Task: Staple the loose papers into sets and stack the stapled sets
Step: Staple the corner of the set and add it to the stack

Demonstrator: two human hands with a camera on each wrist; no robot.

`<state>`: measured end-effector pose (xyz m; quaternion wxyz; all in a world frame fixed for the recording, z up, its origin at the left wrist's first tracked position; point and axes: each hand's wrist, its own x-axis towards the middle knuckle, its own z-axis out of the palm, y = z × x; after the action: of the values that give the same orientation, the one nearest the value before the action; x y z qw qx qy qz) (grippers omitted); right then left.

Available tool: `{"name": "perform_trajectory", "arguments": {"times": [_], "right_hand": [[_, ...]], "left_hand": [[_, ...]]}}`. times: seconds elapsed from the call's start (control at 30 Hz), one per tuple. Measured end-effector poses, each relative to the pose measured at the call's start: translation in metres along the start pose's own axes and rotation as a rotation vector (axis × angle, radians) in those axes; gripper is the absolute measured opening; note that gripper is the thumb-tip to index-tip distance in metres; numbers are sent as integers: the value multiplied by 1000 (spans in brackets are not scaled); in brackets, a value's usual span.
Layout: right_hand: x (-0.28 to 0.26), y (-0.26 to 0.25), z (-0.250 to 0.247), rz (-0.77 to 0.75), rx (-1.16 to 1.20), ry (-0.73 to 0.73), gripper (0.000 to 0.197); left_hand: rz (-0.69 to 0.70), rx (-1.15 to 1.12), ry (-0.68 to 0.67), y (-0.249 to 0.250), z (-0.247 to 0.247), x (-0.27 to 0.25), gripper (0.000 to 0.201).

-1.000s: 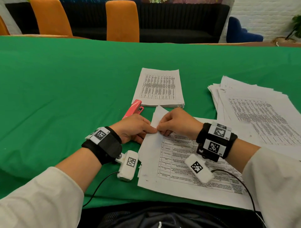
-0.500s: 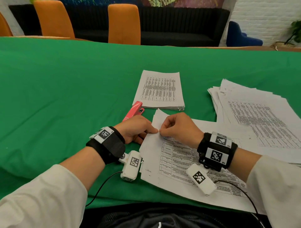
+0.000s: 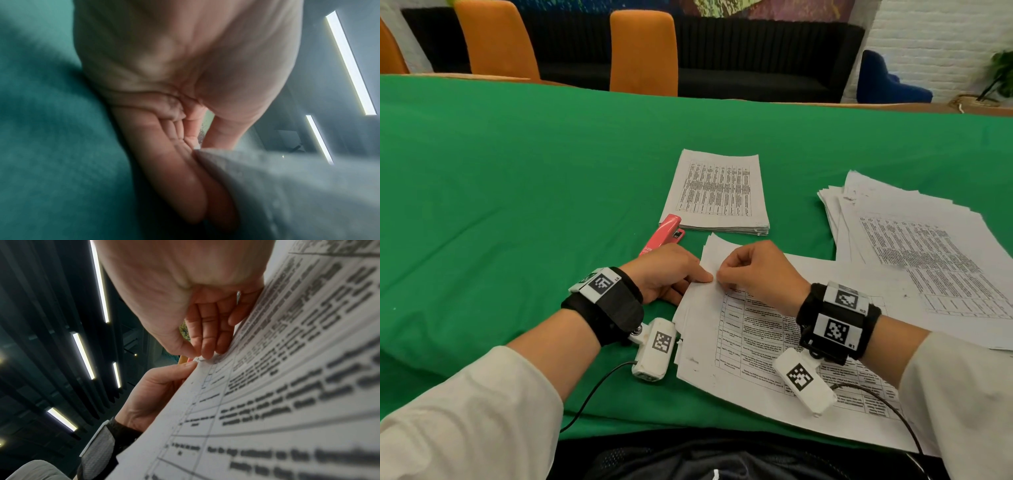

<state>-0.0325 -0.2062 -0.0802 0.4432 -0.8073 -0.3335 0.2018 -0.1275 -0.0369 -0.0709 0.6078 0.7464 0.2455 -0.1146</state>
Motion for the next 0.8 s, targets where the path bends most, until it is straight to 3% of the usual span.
{"name": "perform_trajectory", "arguments": {"times": [0.57, 0.73, 0.8], "right_hand": [[8, -5, 3, 14, -105, -33, 21], [9, -2, 0, 43, 31, 90, 15], [9, -1, -5, 68, 102, 75, 12]], "left_hand": [[41, 22, 6, -4, -4, 3, 42], [30, 49, 6, -4, -5, 3, 43], [25, 51, 4, -4, -5, 3, 40]]}}
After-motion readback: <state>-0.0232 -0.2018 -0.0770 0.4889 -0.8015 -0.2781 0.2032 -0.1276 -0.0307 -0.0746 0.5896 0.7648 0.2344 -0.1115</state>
